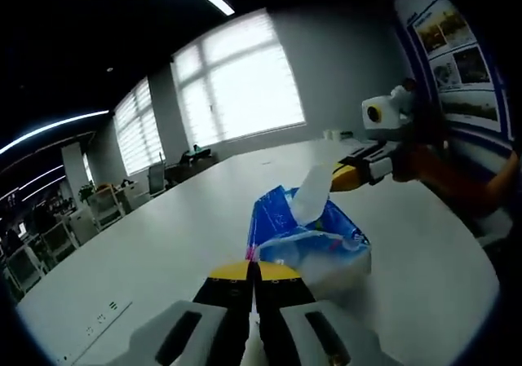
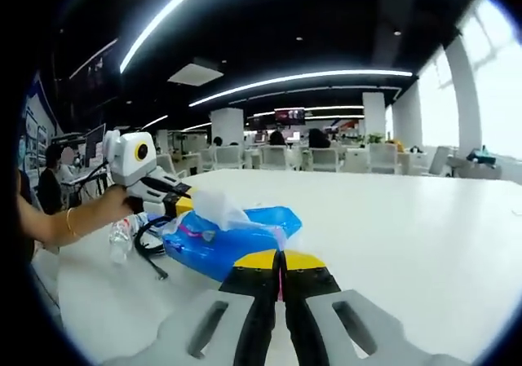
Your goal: Arrange the tabletop items into an orderly group along one side of the table until the central work area is clear of visible clutter.
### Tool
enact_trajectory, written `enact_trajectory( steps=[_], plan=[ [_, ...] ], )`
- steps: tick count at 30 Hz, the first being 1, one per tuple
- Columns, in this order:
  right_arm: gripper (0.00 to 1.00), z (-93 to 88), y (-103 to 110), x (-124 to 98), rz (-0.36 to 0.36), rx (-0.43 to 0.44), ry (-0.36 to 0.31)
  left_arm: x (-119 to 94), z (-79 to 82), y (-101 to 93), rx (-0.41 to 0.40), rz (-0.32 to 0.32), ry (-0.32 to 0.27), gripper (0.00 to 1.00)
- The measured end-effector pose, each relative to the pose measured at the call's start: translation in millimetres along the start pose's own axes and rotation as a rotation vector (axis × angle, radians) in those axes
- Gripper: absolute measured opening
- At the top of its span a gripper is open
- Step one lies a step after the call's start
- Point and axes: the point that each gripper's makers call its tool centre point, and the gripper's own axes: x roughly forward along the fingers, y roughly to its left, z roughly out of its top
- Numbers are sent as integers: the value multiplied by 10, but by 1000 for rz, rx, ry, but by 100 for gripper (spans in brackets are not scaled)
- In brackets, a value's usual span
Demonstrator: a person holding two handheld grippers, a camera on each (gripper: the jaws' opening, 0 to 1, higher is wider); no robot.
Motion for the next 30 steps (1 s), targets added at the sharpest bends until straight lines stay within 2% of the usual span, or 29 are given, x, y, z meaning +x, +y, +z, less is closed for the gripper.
enact_trajectory(
  steps=[8,11,18,21,30],
  plan=[
    [0,-80,-80,31,0,55,-18,68,-32,54,14,-14,6,0],
    [0,-118,-88,62,-6,43,-13,98,-71,77,5,-22,-5,0],
    [0,-186,-40,135,-3,-19,-1,102,-157,131,12,-5,25,0],
    [0,-210,-71,153,-3,-9,0,112,-198,115,59,-17,52,0],
    [0,-253,-74,161,-39,-63,10,198,-187,130,41,-12,63,0]
  ],
)
